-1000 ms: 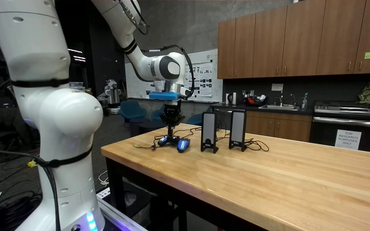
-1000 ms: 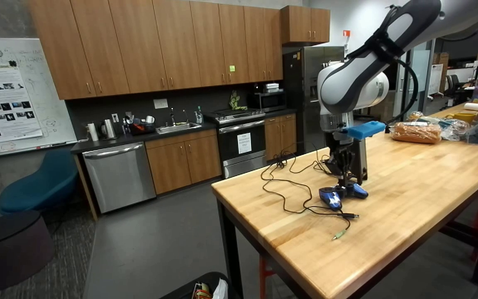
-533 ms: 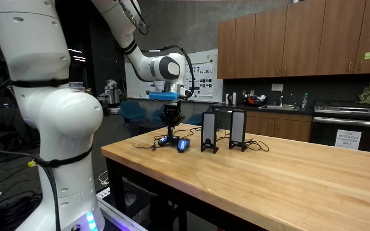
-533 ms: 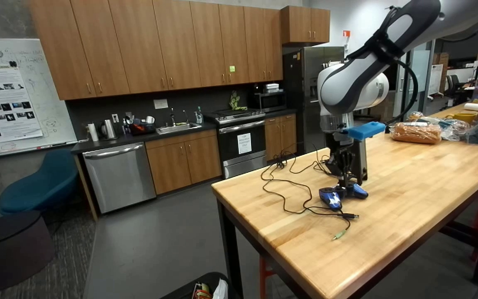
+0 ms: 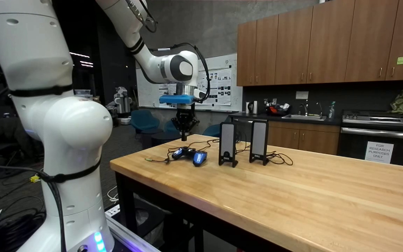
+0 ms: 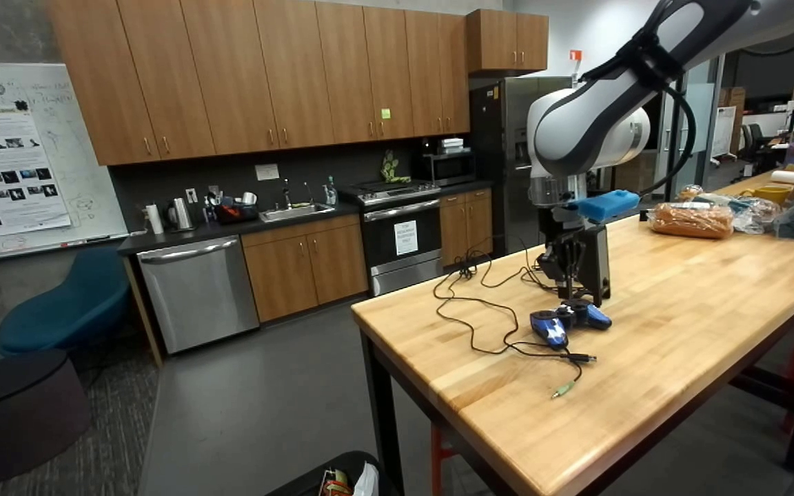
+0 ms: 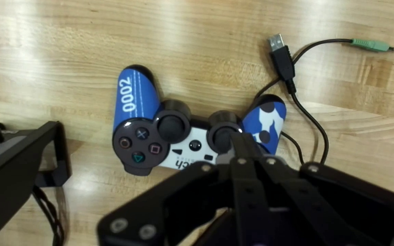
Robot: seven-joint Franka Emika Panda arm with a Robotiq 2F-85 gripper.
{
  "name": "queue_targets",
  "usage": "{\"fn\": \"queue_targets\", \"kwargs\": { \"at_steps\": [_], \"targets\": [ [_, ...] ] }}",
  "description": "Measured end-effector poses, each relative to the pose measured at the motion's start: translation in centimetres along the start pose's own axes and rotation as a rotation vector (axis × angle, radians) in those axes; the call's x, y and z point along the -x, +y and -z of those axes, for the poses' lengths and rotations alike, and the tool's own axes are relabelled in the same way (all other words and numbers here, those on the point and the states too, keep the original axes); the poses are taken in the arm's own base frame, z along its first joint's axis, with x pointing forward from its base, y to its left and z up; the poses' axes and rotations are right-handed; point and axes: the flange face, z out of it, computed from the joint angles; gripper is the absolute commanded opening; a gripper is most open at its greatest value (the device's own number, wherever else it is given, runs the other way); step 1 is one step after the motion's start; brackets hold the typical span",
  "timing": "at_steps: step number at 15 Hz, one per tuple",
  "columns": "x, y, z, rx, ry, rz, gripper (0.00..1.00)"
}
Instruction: Press a button on the game controller
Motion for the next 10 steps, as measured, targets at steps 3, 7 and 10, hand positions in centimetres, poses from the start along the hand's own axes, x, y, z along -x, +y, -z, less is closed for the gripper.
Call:
{"fn": "queue_targets", "kwargs": {
  "at_steps": [3, 7, 10],
  "targets": [
    [0.7, -0.1, 1.6, 0.002, 0.017, 0.003, 0.00],
    [1.7, -0.2, 3.2, 0.004, 0.039, 0.005, 0.32],
    [2.3, -0.2, 4.2, 0.006, 0.059, 0.003, 0.50]
  ]
}}
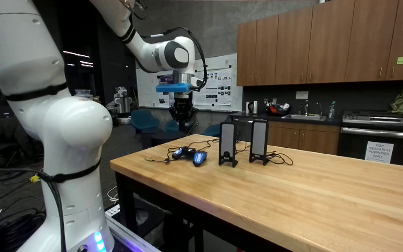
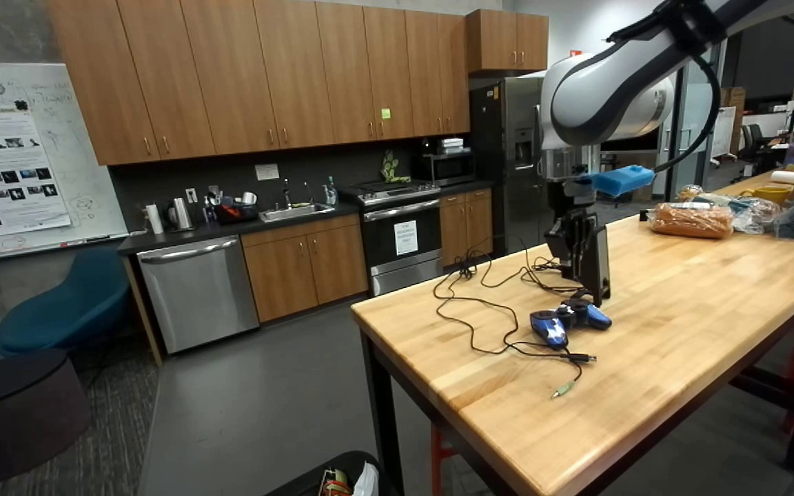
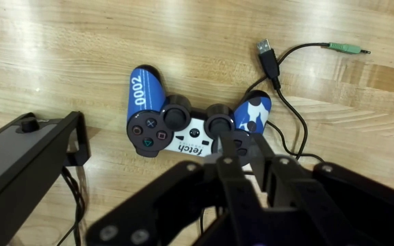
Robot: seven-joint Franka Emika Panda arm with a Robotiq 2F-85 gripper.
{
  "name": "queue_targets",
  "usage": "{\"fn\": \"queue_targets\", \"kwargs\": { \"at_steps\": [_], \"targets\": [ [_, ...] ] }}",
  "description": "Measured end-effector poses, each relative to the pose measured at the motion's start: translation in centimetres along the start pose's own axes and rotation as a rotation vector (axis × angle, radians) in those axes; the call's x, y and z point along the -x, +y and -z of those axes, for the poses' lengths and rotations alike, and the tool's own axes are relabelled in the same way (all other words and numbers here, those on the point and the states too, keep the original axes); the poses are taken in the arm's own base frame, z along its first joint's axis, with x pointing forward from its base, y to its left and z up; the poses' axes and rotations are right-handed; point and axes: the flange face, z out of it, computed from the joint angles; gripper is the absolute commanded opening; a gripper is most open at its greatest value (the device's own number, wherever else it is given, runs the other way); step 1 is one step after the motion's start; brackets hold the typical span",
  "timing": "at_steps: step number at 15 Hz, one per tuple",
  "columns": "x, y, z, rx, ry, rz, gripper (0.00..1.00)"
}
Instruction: Press a button on the game controller
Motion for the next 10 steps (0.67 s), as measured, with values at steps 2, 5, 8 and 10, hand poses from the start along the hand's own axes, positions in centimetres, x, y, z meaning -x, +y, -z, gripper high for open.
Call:
{"fn": "queue_targets", "kwargs": {
  "at_steps": [2, 5, 8, 10],
  "targets": [
    [0.3, 0.0, 0.6, 0.001, 0.011, -0.001, 0.63],
    [0.8, 0.0, 1.3, 0.002, 0.022, 0.001, 0.83],
    [1.3, -0.1, 2.1, 0.003, 0.034, 0.003, 0.99],
    [1.6, -0.2, 2.5, 0.005, 0.042, 0.005, 1.00]
  ]
}}
